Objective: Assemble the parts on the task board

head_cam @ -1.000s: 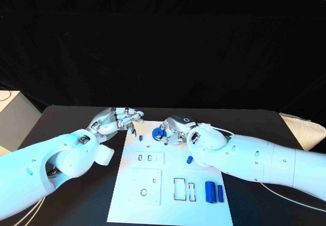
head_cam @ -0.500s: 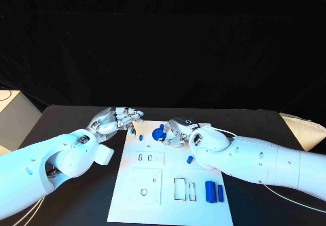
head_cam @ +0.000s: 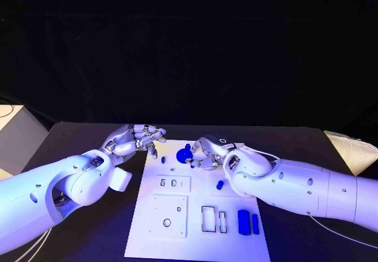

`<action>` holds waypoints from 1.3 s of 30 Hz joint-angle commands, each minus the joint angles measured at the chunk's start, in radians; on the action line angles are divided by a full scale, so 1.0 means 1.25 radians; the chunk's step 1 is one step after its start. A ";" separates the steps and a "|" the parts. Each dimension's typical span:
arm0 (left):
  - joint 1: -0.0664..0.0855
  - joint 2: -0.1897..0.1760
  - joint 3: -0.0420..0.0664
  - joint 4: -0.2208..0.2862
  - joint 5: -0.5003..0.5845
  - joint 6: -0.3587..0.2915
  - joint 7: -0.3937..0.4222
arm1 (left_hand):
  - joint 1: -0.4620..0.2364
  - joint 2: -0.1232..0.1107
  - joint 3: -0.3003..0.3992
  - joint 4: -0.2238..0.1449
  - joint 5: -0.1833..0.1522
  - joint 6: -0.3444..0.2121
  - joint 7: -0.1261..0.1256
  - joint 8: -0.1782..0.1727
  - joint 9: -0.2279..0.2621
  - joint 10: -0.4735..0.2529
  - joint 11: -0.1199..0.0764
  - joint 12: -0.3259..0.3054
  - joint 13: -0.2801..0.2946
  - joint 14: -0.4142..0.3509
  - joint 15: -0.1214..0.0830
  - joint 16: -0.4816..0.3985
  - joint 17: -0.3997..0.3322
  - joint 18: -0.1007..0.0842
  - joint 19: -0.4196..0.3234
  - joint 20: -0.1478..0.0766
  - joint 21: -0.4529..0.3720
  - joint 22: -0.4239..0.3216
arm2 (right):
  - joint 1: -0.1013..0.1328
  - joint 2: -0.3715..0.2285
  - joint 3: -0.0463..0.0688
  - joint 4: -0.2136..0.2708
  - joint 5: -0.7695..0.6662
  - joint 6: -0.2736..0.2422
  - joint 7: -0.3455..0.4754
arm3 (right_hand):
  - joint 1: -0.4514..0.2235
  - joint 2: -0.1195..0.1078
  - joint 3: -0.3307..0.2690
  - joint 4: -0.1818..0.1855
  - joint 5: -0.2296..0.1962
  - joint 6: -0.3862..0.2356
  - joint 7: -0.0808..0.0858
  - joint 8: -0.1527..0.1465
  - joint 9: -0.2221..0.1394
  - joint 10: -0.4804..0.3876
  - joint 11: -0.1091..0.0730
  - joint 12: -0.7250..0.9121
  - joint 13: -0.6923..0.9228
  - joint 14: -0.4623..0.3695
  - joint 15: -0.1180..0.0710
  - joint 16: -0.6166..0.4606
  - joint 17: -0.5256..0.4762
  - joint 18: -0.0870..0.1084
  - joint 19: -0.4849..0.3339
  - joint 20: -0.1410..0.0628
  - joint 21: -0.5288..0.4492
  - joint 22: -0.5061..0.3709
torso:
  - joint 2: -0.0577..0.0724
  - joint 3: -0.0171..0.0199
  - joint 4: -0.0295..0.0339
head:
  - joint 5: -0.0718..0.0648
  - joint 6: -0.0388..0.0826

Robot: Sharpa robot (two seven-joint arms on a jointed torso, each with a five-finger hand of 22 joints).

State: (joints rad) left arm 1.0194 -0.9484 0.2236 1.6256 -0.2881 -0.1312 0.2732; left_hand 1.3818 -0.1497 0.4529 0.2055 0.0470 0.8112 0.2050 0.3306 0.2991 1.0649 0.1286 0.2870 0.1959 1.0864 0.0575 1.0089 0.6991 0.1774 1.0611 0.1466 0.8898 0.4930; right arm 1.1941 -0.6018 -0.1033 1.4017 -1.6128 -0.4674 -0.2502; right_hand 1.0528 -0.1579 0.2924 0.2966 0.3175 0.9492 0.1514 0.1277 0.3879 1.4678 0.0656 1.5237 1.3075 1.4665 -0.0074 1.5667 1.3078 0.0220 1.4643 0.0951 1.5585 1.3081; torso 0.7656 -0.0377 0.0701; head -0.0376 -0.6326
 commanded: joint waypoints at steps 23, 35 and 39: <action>-0.006 0.009 0.000 -0.018 0.001 0.018 0.010 | -0.003 0.004 0.005 -0.001 0.003 -0.006 0.004 0.004 0.001 -0.007 0.002 0.004 0.002 -0.005 -0.001 0.002 -0.001 0.005 -0.008 -0.001 0.007 0.001 | 0.040 -0.202 0.016 0.059 0.448 -0.011 0.357 | 0.185 -0.057 0.106 -0.119 -0.037 -0.012 0.009 0.001 -0.011 0.025 0.010 -0.022 0.160 0.079 0.008 -0.003 0.194 -0.010 0.071 0.007 -0.017 0.182 | -0.010 0.0121 -0.0182 | -0.005 0.009; -0.025 0.020 0.001 -0.028 0.001 0.028 0.012 | 0.000 0.003 0.007 -0.004 0.003 -0.005 0.003 0.006 0.002 -0.006 0.001 0.007 0.003 -0.006 -0.002 0.002 -0.002 0.005 -0.010 -0.001 0.008 0.002 | 0.036 -0.273 0.014 0.004 0.405 0.038 0.399 | 0.217 -0.070 0.106 -0.145 -0.048 -0.014 0.011 0.001 -0.012 0.018 0.011 -0.029 0.153 0.079 0.010 -0.004 0.193 -0.009 0.069 0.009 -0.020 0.179 | -0.016 0.0259 -0.0290 | -0.020 0.012; -0.029 0.023 0.001 -0.030 0.001 0.030 0.013 | 0.000 0.003 0.007 -0.004 0.003 -0.005 0.003 0.006 0.002 -0.006 0.001 0.007 0.003 -0.006 -0.002 0.002 -0.002 0.005 -0.010 -0.001 0.008 0.002 | 0.025 -0.279 0.013 -0.022 0.395 0.044 0.402 | 0.219 -0.072 0.106 -0.148 -0.045 -0.015 0.011 0.000 -0.013 0.018 0.012 -0.029 0.153 0.079 0.010 -0.004 0.192 -0.009 0.069 0.009 -0.020 0.180 | -0.016 0.0304 -0.0318 | -0.019 0.011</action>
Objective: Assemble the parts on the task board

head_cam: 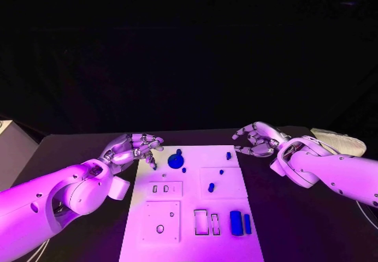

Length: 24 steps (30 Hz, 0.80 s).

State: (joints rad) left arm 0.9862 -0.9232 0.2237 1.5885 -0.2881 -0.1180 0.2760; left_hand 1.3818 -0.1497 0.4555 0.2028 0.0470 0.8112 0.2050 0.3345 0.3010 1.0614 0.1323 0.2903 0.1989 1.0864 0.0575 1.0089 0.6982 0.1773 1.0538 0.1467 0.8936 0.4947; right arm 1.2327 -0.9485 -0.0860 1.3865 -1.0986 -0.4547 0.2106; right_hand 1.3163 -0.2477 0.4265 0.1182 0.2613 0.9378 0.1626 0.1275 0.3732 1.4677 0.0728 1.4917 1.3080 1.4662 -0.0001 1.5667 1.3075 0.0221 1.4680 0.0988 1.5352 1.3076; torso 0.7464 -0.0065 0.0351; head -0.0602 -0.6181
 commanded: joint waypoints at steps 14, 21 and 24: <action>-0.006 0.007 0.000 -0.005 0.001 0.022 0.011 | 0.001 0.003 0.005 -0.003 0.003 -0.004 0.003 0.003 0.001 -0.003 -0.002 0.006 0.001 -0.007 -0.002 0.003 -0.001 0.005 -0.005 -0.001 0.005 0.001 | -0.028 0.048 -0.002 -0.070 -0.051 0.030 -0.018 | 0.016 0.010 -0.122 0.017 0.009 -0.043 0.012 -0.023 -0.012 0.006 0.016 -0.014 0.143 0.080 0.012 -0.003 0.195 -0.007 0.062 0.013 -0.009 0.173 | 0.001 0.0013 0.0004 | 0.002 -0.008; -0.006 0.007 0.000 -0.004 0.001 0.022 0.010 | 0.001 0.003 0.005 -0.003 0.003 -0.004 0.003 0.003 0.001 -0.003 -0.002 0.006 0.001 -0.007 -0.002 0.003 -0.001 0.005 -0.005 -0.001 0.005 0.001 | -0.036 0.078 -0.003 -0.101 -0.072 0.025 -0.044 | 0.038 0.025 -0.176 0.034 0.005 -0.047 0.014 -0.027 -0.015 0.004 0.017 -0.015 0.141 0.080 0.014 -0.003 0.196 -0.007 0.062 0.015 -0.010 0.173 | 0.006 0.0026 0.0038 | 0.000 -0.009; -0.006 0.005 0.001 -0.003 0.001 0.022 0.010 | 0.001 0.003 0.005 -0.003 0.003 -0.004 0.003 0.003 0.001 -0.003 -0.002 0.006 0.001 -0.007 -0.002 0.003 -0.001 0.005 -0.005 -0.001 0.005 0.001 | -0.039 0.086 -0.004 -0.112 -0.079 0.025 -0.056 | 0.040 0.027 -0.180 0.036 0.004 -0.047 0.014 -0.027 -0.015 0.003 0.018 -0.016 0.141 0.080 0.014 -0.003 0.196 -0.006 0.062 0.015 -0.010 0.173 | 0.008 0.0027 0.0061 | -0.001 -0.010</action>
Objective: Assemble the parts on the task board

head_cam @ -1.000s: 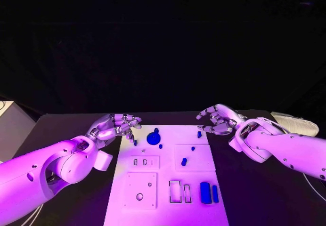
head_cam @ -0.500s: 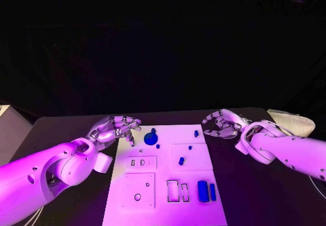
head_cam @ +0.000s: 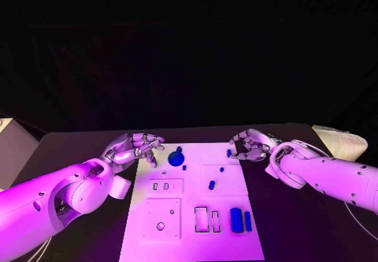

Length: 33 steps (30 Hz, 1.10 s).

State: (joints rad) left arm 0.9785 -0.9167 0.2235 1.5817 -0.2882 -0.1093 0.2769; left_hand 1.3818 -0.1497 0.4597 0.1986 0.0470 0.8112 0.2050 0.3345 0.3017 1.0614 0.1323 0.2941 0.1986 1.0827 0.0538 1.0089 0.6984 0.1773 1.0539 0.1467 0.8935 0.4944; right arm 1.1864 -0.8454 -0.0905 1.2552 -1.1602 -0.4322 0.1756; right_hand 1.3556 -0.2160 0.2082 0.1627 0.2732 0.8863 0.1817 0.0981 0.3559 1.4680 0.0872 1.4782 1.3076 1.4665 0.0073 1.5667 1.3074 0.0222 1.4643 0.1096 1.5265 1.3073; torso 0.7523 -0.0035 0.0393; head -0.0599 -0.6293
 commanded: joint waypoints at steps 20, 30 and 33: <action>0.000 -0.004 0.001 0.006 0.000 0.012 0.007 | 0.001 0.003 0.003 -0.001 0.003 -0.005 0.004 0.004 0.001 -0.004 -0.001 0.004 0.002 -0.004 0.001 0.003 -0.002 0.005 -0.006 -0.001 0.007 0.002 | -0.014 0.017 -0.001 -0.015 -0.035 0.019 -0.049 | 0.038 0.026 0.001 0.009 -0.022 0.015 -0.006 0.006 0.001 0.024 0.002 0.017 0.159 0.083 0.005 0.003 0.210 -0.010 0.072 0.005 0.010 0.187 | 0.005 0.0023 0.0036 | -0.002 -0.007; 0.000 -0.005 0.001 0.006 0.000 0.012 0.006 | 0.001 0.003 0.003 -0.001 0.003 -0.005 0.004 0.004 0.001 -0.004 -0.001 0.004 0.002 -0.004 0.001 0.003 -0.002 0.005 -0.006 -0.001 0.007 0.002 | -0.015 0.019 -0.001 -0.005 -0.027 0.002 -0.038 | 0.045 0.037 0.035 0.016 -0.025 0.052 -0.016 0.025 0.004 0.039 -0.006 0.031 0.172 0.083 -0.002 0.003 0.211 -0.014 0.078 -0.001 0.022 0.198 | 0.005 0.0028 0.0029 | 0.000 -0.009; 0.000 -0.005 0.001 0.006 0.000 0.012 0.006 | 0.001 0.003 0.003 -0.001 0.003 -0.005 0.004 0.004 0.001 -0.004 -0.001 0.004 0.002 -0.004 0.001 0.003 -0.002 0.005 -0.006 -0.001 0.007 0.002 | -0.015 0.019 -0.001 -0.005 -0.026 -0.002 -0.036 | 0.048 0.041 0.054 0.017 -0.034 0.063 -0.020 0.031 0.004 0.042 -0.010 0.033 0.174 0.083 -0.005 0.003 0.211 -0.014 0.079 -0.004 0.024 0.200 | 0.005 0.0024 0.0030 | 0.000 -0.009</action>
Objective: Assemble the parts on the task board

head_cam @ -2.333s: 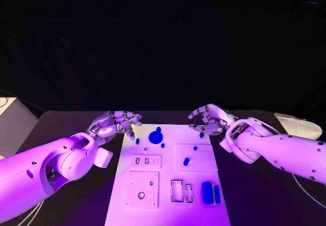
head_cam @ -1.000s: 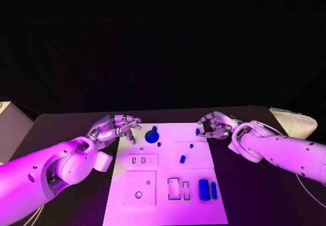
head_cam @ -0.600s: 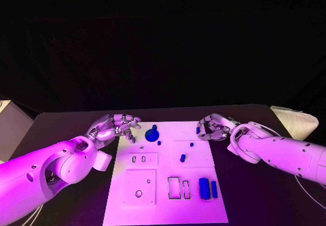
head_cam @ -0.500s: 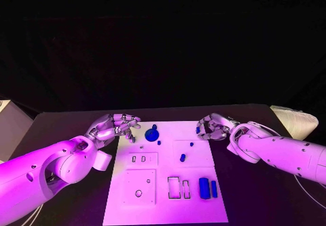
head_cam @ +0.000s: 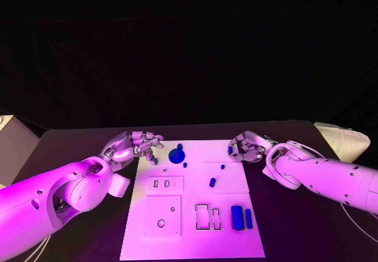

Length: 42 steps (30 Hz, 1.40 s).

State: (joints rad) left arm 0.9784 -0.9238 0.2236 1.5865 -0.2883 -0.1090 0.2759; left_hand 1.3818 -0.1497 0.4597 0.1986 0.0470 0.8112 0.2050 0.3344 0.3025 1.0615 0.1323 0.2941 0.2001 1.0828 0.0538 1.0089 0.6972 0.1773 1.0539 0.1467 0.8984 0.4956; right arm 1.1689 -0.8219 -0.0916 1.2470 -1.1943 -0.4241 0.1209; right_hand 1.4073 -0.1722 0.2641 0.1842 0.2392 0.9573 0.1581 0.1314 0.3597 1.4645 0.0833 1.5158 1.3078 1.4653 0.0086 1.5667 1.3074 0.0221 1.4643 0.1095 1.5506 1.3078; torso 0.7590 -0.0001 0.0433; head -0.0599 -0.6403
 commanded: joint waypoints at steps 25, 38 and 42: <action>0.000 0.001 0.001 0.001 -0.001 0.014 0.003 | 0.001 0.003 0.003 -0.001 0.003 -0.005 0.004 0.004 0.001 -0.004 -0.001 0.004 0.001 -0.004 0.001 0.003 -0.001 0.005 -0.006 -0.001 0.003 0.001 | -0.001 0.002 0.000 0.009 0.009 -0.026 0.012 | 0.005 0.006 0.055 0.001 -0.018 0.026 -0.008 0.017 0.000 0.052 -0.014 0.010 0.180 0.084 -0.012 0.003 0.211 -0.016 0.083 -0.010 0.011 0.206 | 0.000 -0.0005 -0.0012 | -0.002 -0.004; 0.000 0.000 0.001 0.001 -0.001 0.014 0.001 | 0.000 0.003 0.005 -0.002 0.003 -0.006 0.004 0.005 0.002 -0.007 -0.001 0.006 0.002 -0.005 0.001 0.003 -0.001 0.005 -0.009 0.000 0.005 0.002 | -0.002 0.002 0.000 0.013 0.007 -0.042 0.011 | 0.002 0.027 0.132 -0.026 -0.034 0.080 -0.041 0.083 0.028 0.060 -0.042 0.017 0.186 0.084 -0.036 0.003 0.211 -0.018 0.085 -0.032 0.016 0.210 | 0.000 -0.0005 -0.0005 | -0.002 -0.004; 0.000 0.000 0.001 0.001 -0.001 0.014 0.001 | -0.001 0.002 0.005 -0.002 0.003 -0.007 0.004 0.005 0.002 -0.007 -0.001 0.007 0.002 -0.005 0.001 0.003 -0.002 0.005 -0.009 0.000 0.006 0.002 | -0.002 0.001 0.000 0.022 0.004 -0.060 0.009 | 0.000 0.027 0.135 -0.028 -0.034 0.080 -0.042 0.087 0.030 0.061 -0.043 0.018 0.187 0.084 -0.037 0.003 0.211 -0.018 0.085 -0.033 0.016 0.210 | -0.001 -0.0005 -0.0005 | -0.002 -0.004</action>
State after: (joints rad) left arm 0.9784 -0.9246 0.2236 1.5854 -0.2887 -0.1082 0.2734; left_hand 1.3818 -0.1497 0.4597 0.1987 0.0470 0.8092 0.2070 0.3344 0.3036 1.0615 0.1323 0.2983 0.2014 1.0828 0.0539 1.0088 0.6963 0.1773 1.0480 0.1453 0.9021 0.4969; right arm 1.1671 -0.8204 -0.0917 1.2688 -1.1817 -0.4732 0.1252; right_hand 1.4055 -0.1522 0.4239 0.1490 0.1992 1.0341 0.1195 0.2056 0.3698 1.4662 0.0350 1.5314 1.3075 1.4664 -0.0327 1.5667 1.3073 0.0061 1.4680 0.0766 1.5664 1.3073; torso 0.7589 -0.0009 0.0427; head -0.0625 -0.6452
